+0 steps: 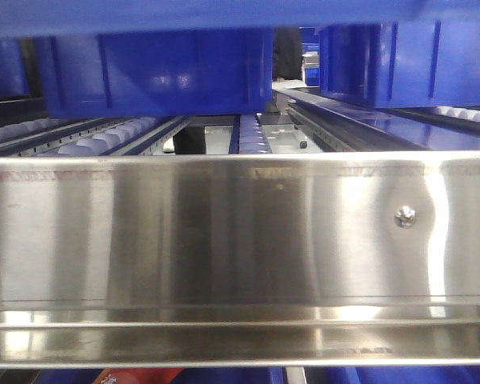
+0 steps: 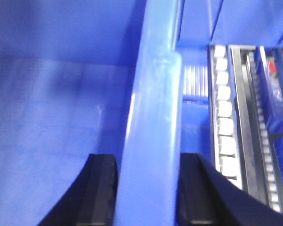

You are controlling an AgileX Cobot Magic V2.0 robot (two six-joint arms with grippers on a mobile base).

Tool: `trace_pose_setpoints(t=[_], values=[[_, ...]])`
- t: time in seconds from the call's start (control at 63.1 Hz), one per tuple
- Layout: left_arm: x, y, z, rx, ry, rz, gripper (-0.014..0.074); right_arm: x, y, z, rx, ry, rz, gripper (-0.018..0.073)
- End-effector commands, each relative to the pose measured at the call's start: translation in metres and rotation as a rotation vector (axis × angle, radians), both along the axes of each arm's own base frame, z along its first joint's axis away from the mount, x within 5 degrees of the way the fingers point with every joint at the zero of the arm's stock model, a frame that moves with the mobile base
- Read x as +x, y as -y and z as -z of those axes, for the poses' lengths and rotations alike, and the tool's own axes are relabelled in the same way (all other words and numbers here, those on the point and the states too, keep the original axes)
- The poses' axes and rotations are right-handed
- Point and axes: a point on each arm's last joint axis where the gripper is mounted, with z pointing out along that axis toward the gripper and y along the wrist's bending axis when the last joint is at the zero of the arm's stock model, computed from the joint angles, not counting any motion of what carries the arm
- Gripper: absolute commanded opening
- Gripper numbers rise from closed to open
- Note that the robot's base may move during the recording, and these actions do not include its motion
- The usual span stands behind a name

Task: Move blue bin to conveyor side
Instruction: 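Lift the blue bin with both grippers and pull it off the rack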

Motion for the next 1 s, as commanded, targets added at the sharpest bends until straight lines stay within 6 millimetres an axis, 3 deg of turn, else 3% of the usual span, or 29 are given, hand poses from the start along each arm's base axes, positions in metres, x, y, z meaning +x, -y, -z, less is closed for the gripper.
trace_pose_setpoints(t=[0.0, 0.253, 0.555, 0.982], values=[[-0.019, -0.002, -0.021, 0.026, 0.132, -0.017, -0.002, -0.017, 0.011, -0.024, -0.017, 0.168, 0.034, -0.008], [-0.042, -0.002, -0.032, 0.026, 0.187, -0.018, -0.002, -0.044, 0.017, -0.036, 0.019, 0.225, 0.042, -0.008], [-0.053, -0.002, -0.037, 0.027, 0.215, -0.018, -0.002, -0.07, 0.023, -0.021, 0.013, 0.203, 0.041, -0.008], [-0.07, -0.001, -0.038, 0.027, 0.237, -0.018, -0.002, -0.077, 0.025, -0.024, 0.019, 0.221, 0.04, -0.008]])
